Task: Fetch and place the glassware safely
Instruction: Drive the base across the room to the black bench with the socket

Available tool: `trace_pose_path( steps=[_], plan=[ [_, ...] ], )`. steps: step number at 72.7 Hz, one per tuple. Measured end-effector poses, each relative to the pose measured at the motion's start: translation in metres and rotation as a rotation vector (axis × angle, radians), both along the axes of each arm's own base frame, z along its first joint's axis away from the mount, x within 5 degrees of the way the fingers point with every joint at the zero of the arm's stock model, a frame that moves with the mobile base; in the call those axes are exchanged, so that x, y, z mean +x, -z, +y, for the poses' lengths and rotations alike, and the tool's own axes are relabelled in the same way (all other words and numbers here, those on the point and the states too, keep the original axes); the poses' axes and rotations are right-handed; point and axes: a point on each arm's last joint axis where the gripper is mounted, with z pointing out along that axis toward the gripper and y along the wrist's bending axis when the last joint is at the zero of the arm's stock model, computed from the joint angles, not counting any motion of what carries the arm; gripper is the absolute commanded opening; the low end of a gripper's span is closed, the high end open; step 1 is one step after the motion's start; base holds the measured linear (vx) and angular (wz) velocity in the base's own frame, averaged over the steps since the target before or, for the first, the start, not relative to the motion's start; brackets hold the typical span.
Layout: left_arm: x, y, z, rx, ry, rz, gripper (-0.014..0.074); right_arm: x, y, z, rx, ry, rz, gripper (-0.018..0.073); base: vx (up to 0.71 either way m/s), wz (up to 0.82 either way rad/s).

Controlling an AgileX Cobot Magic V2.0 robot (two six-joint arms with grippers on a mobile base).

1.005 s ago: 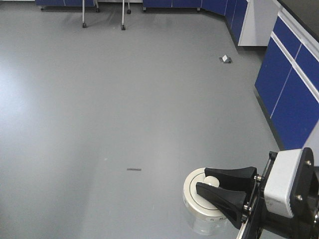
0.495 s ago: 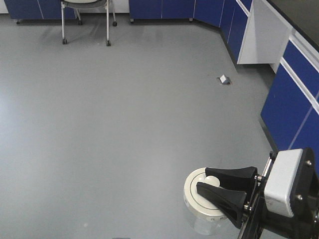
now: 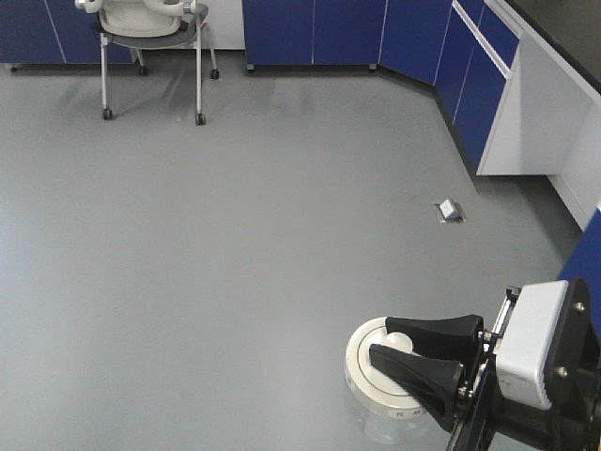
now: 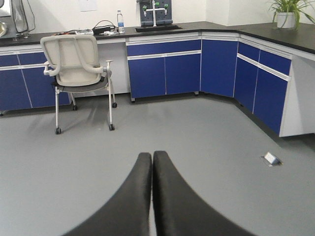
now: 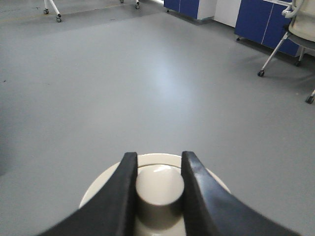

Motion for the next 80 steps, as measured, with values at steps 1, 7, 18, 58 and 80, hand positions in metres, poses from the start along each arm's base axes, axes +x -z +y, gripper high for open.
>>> trace_pose_path(
  steps=[1, 7, 18, 58, 80],
  plan=[
    [0.0, 0.0, 0.0, 0.0, 0.0, 0.0, -0.0007, 0.0, 0.0, 0.0, 0.0, 0.0, 0.0, -0.0001, 0.76, -0.02],
    [0.0, 0.0, 0.0, 0.0, 0.0, 0.0, -0.0007, -0.0001, -0.0001, 0.0001, 0.001, -0.002, 0.0, -0.0001, 0.76, -0.05],
    [0.0, 0.0, 0.0, 0.0, 0.0, 0.0, -0.0007, -0.0001, -0.0001, 0.0001, 0.001, -0.002, 0.0, -0.0001, 0.78, -0.05],
    [0.0, 0.0, 0.0, 0.0, 0.0, 0.0, -0.0007, -0.0001, 0.0, 0.0001, 0.0, -0.001, 0.0, -0.0001, 0.74, 0.03],
    [0.0, 0.0, 0.0, 0.0, 0.0, 0.0, -0.0007, -0.0001, 0.0, 0.0001, 0.0, -0.001, 0.0, -0.0001, 0.68, 0.09]
  ],
)
